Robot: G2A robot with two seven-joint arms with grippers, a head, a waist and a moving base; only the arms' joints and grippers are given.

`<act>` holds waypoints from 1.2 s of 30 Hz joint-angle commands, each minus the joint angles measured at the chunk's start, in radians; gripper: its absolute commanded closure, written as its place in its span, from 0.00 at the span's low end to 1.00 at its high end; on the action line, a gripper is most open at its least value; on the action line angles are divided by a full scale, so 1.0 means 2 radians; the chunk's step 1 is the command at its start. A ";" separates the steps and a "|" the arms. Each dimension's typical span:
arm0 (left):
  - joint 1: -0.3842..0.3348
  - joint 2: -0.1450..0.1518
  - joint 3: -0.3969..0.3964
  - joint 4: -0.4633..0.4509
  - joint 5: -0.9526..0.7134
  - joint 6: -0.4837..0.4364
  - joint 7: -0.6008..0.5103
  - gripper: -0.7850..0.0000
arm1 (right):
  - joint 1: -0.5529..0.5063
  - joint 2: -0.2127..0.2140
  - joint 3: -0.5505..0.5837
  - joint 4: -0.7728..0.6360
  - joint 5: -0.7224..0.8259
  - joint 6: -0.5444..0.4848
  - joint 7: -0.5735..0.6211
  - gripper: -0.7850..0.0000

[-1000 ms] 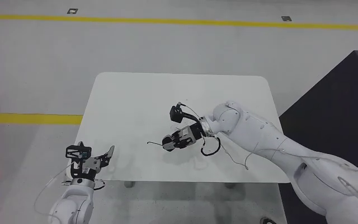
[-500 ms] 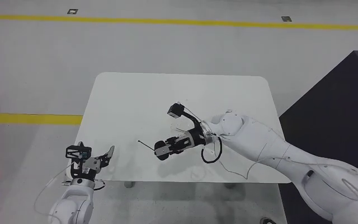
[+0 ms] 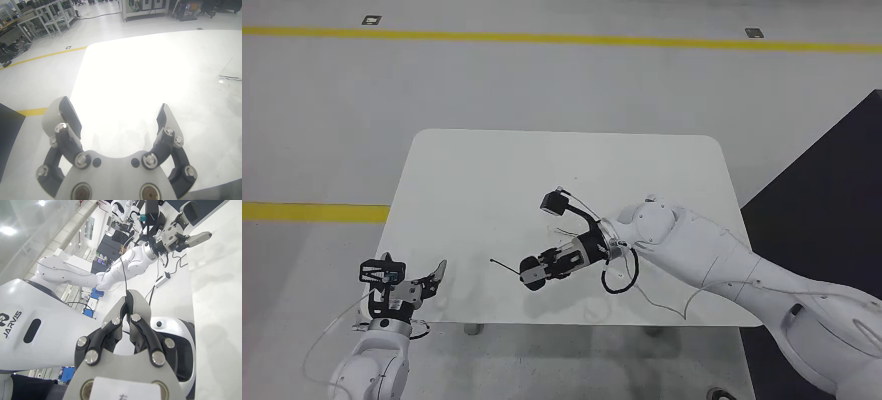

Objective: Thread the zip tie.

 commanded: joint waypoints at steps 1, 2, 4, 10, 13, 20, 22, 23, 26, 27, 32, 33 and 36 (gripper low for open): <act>0.000 0.000 0.000 0.000 0.000 0.000 0.000 0.00 | 0.000 0.000 0.000 0.000 0.002 0.000 0.000 1.00; 0.000 0.000 0.000 0.000 0.000 0.000 0.000 0.00 | 0.000 0.000 0.000 0.000 0.002 0.000 0.000 1.00; 0.000 0.000 0.000 0.000 0.000 0.000 0.000 0.00 | 0.000 0.000 0.000 0.000 0.002 0.000 0.000 1.00; 0.000 0.000 0.000 0.000 0.000 0.000 0.000 0.00 | -0.017 0.005 0.015 0.006 0.029 0.021 0.004 1.00; 0.000 0.000 0.000 0.000 0.000 0.000 0.000 0.00 | -0.030 0.018 0.036 0.016 0.067 0.049 0.049 1.00; 0.000 0.000 0.000 0.000 0.000 0.000 0.000 0.00 | -0.070 0.063 0.117 0.001 0.145 0.142 0.142 1.00; 0.000 0.000 0.000 0.000 0.000 0.000 0.000 0.00 | -0.085 0.077 0.146 -0.005 0.143 0.160 0.160 1.00; 0.000 0.000 0.000 0.000 0.000 0.000 0.000 0.00 | -0.091 0.084 0.160 -0.005 0.134 0.164 0.164 1.00; 0.000 0.000 0.000 0.000 0.000 0.000 0.000 0.00 | -0.116 0.101 0.199 -0.008 0.132 0.173 0.173 1.00; 0.000 0.000 0.000 0.000 0.000 0.000 0.000 0.00 | -0.125 0.106 0.211 -0.008 0.135 0.176 0.175 1.00; 0.000 0.000 0.000 0.000 0.000 0.000 0.000 0.00 | -0.142 0.111 0.228 -0.017 0.135 0.182 0.182 1.00; 0.000 0.000 0.000 0.000 0.000 0.000 0.000 0.00 | -0.142 0.111 0.228 -0.017 0.135 0.182 0.182 1.00; 0.000 0.000 0.000 0.000 0.000 0.000 0.000 0.00 | -0.142 0.111 0.228 -0.017 0.135 0.182 0.182 1.00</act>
